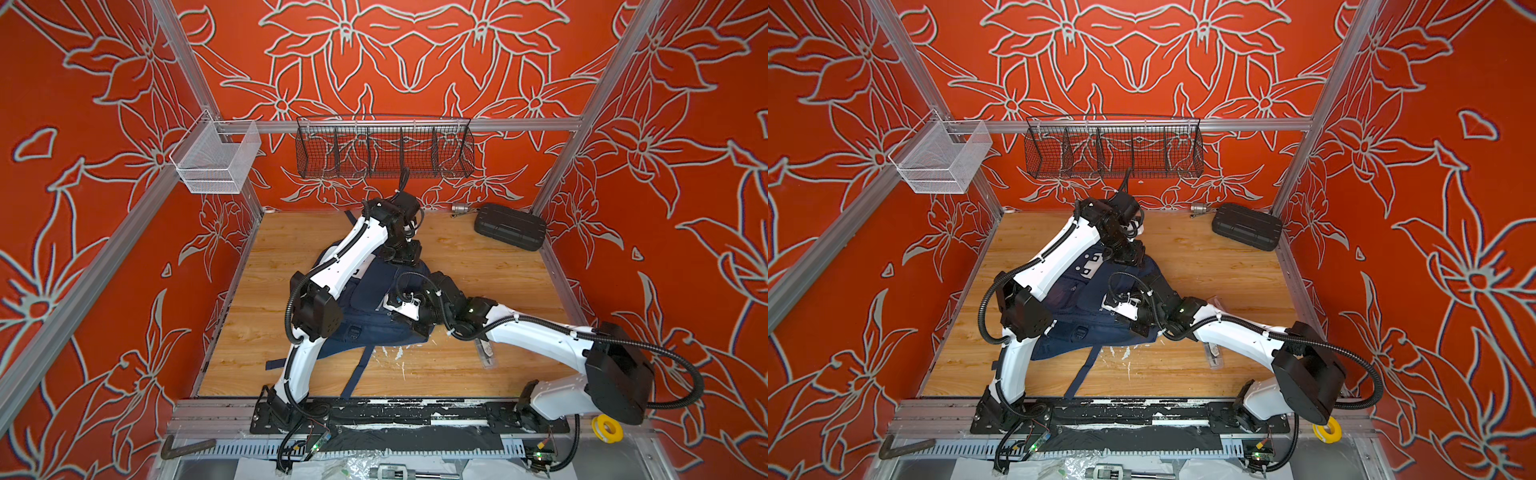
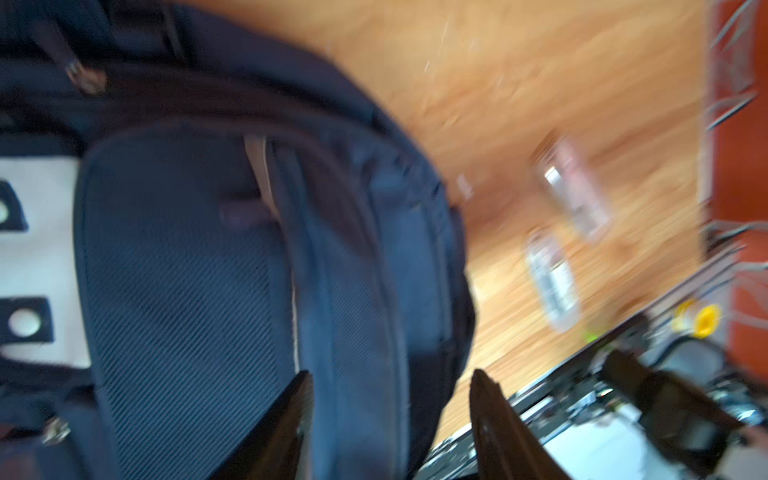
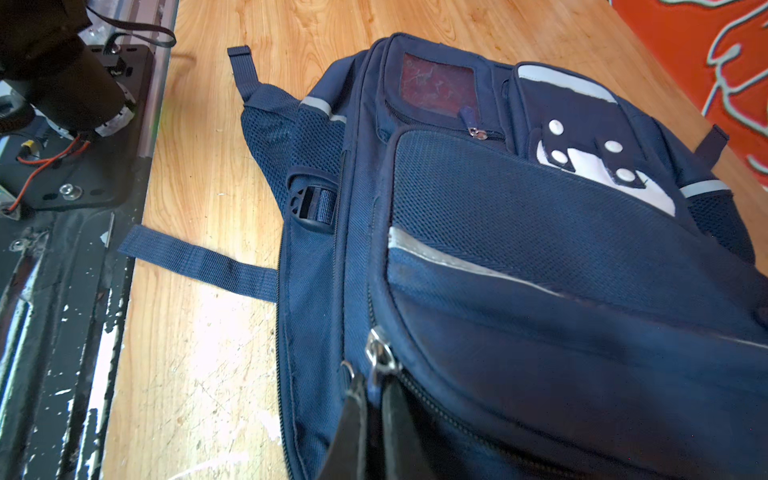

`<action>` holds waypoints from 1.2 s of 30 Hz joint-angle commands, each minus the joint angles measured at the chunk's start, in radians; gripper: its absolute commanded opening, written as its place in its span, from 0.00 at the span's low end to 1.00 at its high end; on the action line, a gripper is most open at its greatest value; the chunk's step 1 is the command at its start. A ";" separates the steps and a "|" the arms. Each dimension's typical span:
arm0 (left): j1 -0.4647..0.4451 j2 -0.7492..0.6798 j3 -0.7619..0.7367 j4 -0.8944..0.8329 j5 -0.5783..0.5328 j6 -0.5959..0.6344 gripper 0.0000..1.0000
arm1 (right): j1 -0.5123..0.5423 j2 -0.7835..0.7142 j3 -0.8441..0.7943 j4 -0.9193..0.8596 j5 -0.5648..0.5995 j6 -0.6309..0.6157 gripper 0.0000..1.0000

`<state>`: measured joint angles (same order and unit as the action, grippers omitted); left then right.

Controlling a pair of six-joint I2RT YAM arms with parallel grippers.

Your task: Pack the student bag

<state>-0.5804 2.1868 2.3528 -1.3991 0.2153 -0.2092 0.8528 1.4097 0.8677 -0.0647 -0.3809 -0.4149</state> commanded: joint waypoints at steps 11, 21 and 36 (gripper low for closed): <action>-0.069 0.070 -0.068 -0.186 -0.109 0.200 0.61 | 0.010 0.012 0.062 -0.027 0.014 -0.088 0.00; -0.068 0.139 -0.012 -0.186 -0.033 0.137 0.09 | 0.016 0.014 0.065 -0.035 0.030 -0.081 0.00; 0.093 -0.141 -0.155 0.498 0.333 -0.409 0.00 | 0.048 0.005 0.018 0.101 0.105 0.114 0.00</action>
<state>-0.4858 2.1567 2.2082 -1.2907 0.4191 -0.4278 0.8631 1.4281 0.8886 -0.0216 -0.1848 -0.3492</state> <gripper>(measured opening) 0.065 0.075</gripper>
